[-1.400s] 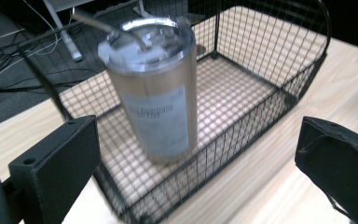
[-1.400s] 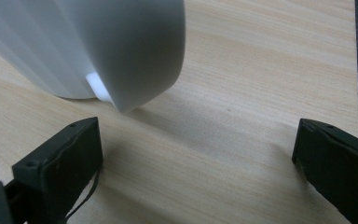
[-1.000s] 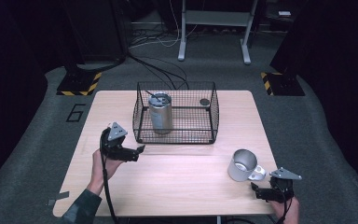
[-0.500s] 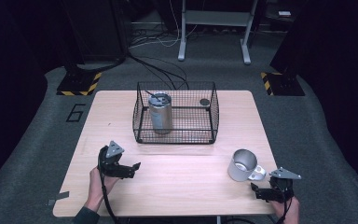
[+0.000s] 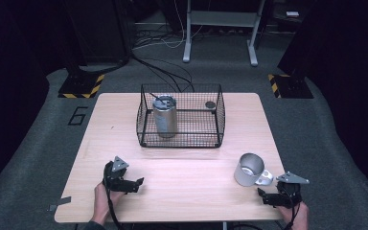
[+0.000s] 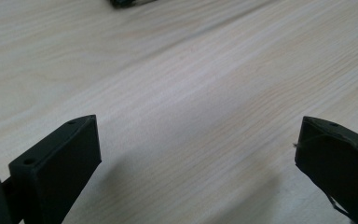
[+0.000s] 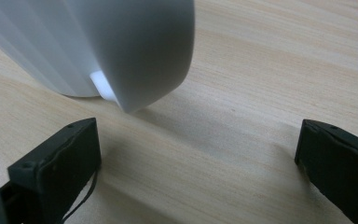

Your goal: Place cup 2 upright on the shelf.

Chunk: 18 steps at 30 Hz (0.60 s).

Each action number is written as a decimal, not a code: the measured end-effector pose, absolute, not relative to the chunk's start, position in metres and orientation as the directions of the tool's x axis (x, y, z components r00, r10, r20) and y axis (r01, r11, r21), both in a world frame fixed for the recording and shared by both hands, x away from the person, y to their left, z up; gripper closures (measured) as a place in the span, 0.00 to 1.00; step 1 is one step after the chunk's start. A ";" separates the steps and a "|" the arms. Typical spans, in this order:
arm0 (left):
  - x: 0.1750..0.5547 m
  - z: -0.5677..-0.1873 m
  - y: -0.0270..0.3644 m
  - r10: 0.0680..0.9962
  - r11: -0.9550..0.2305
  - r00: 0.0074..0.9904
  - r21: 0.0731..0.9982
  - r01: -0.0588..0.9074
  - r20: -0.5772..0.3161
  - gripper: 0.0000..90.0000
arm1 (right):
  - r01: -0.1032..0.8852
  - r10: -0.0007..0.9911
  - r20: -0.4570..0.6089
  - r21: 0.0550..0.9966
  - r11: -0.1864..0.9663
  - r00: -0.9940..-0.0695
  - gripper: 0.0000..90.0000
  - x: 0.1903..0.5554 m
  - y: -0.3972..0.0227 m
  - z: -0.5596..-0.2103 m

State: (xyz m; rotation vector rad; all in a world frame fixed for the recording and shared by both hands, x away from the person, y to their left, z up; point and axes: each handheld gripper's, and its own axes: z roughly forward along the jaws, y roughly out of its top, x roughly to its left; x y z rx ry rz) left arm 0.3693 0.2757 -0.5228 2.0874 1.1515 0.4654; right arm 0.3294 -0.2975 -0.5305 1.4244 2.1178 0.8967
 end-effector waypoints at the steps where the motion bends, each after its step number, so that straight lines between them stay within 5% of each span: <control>1: 0.369 -0.527 0.276 0.845 -0.348 0.534 0.726 0.594 -0.031 0.00 | 0.645 0.926 0.001 0.718 0.263 -0.378 0.00 0.329 -0.298 -0.531; 18: 0.372 -0.531 0.270 0.843 -0.391 0.538 0.715 0.580 0.025 0.00 | 0.657 0.927 0.001 0.706 0.264 -0.374 0.00 0.330 -0.296 -0.529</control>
